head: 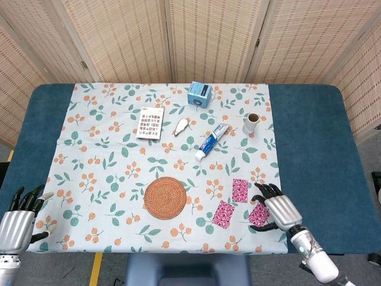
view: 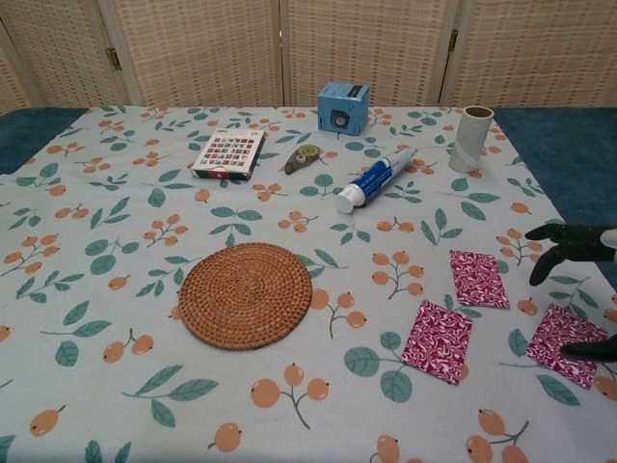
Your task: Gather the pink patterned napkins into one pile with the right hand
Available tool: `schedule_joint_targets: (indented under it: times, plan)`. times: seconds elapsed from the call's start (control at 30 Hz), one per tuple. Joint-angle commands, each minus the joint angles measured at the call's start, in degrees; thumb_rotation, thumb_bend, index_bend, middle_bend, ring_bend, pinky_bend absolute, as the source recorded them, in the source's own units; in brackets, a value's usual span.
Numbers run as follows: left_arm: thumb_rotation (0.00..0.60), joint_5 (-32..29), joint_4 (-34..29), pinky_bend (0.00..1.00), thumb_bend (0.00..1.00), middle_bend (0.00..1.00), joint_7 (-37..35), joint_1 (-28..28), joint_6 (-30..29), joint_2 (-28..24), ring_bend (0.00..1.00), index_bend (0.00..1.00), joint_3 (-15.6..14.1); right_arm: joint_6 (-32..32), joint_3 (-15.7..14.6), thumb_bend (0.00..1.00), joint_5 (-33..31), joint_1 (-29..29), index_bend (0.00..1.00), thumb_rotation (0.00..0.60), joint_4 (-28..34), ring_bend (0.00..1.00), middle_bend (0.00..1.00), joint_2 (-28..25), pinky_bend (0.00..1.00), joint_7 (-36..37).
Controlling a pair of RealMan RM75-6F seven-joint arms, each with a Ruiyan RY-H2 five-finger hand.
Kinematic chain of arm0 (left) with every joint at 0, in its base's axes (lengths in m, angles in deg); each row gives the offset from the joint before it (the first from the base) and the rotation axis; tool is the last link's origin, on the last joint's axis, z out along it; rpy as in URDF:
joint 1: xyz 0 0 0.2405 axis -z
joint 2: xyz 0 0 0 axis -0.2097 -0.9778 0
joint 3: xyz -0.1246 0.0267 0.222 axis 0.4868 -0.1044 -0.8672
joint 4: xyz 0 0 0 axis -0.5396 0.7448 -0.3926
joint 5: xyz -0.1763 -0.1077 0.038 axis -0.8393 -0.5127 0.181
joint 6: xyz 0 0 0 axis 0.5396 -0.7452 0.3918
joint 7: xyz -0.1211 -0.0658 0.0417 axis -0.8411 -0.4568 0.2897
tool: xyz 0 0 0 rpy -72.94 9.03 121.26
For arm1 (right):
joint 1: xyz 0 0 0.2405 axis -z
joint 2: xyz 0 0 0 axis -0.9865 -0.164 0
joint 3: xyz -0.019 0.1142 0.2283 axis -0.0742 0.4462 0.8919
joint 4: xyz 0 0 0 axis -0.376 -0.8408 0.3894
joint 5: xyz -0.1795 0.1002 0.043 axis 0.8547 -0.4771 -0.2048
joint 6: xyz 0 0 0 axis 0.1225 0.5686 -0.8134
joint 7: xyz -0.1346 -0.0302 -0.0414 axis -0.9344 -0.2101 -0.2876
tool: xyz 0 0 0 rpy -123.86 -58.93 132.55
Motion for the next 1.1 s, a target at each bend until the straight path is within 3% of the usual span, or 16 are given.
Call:
schedule_joint_targets:
  times: [0.03, 0.17, 0.43, 0.63, 1.1]
  plan:
    - [0.600, 0.0, 0.0, 0.00, 0.21, 0.13, 0.0, 0.0, 0.1, 0.0, 0.20, 0.26, 0.0, -1.3, 2.6, 0.12, -3.2, -1.5, 0.27, 0.376, -1.6, 0.00, 0.06, 2.7, 0.00, -0.5]
    - [0.600, -0.3, 0.5, 0.00, 0.21, 0.13, -0.3, -0.1, 0.3, 0.1, 0.20, 0.26, -0.1, -3.3, 4.9, 0.12, -7.2, -3.4, 0.24, 0.437, -3.0, 0.00, 0.06, 4.7, 0.00, -2.1]
    - [0.600, -0.7, 1.5, 0.00, 0.21, 0.13, -1.3, 0.0, 0.9, 0.5, 0.20, 0.26, -0.2, -5.9, 8.0, 0.12, -14.2, -6.7, 0.24, 0.473, -6.5, 0.00, 0.06, 8.5, 0.00, -6.0]
    - [0.600, -1.0, 2.1, 0.00, 0.21, 0.13, -1.8, 0.0, 1.1, 0.7, 0.20, 0.26, -0.2, -6.8, 8.9, 0.12, -17.8, -8.4, 0.24, 0.480, -9.0, 0.00, 0.06, 10.6, 0.00, -7.9]
    - [0.600, -1.2, 2.5, 0.00, 0.21, 0.13, -2.2, 0.0, 1.2, 0.7, 0.20, 0.26, -0.2, -6.7, 8.4, 0.12, -19.7, -9.7, 0.24, 0.481, -11.6, 0.00, 0.06, 13.1, 0.00, -9.2]
